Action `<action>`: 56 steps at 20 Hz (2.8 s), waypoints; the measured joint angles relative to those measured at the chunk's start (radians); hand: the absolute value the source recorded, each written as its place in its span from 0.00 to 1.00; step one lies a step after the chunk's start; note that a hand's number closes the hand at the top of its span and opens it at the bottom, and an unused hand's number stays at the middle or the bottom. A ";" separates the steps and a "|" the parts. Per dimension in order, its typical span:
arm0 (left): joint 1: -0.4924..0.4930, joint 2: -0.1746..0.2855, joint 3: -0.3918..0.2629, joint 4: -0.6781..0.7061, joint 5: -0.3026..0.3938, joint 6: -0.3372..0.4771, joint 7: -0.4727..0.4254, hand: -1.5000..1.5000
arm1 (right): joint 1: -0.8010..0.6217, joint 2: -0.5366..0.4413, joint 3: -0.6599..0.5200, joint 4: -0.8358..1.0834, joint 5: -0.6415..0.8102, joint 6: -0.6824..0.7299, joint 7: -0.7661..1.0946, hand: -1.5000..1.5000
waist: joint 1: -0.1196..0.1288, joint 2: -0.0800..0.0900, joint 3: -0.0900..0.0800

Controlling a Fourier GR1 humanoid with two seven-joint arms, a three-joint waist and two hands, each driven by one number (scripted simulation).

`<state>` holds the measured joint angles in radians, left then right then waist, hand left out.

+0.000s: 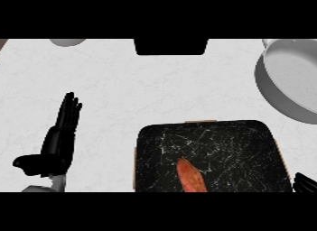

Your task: Pick the sweet potato from the tray and place it in the pot

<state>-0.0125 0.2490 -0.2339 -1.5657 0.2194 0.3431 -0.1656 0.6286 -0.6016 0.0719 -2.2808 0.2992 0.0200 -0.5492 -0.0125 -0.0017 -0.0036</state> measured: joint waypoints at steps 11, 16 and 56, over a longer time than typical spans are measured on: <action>-0.026 -0.029 0.002 0.024 -0.022 -0.014 0.003 0.50 | -0.131 0.058 0.312 -0.032 0.300 0.072 0.441 0.00 | 0.014 0.002 0.002; -0.012 -0.010 0.026 -0.003 -0.014 -0.042 0.017 0.50 | -0.199 0.108 0.409 0.018 0.471 0.104 0.583 0.00 | 0.016 0.001 0.003; -0.003 -0.141 0.126 -0.004 -0.150 -0.129 0.045 0.50 | -0.403 0.368 0.501 0.375 0.774 -0.109 0.498 1.00 | 0.009 -0.003 0.000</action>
<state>-0.0158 0.1075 -0.1078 -1.5699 0.0698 0.2142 -0.1209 0.2257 -0.2341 0.5729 -1.9061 1.0730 -0.0886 -0.0514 -0.0039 -0.0044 -0.0041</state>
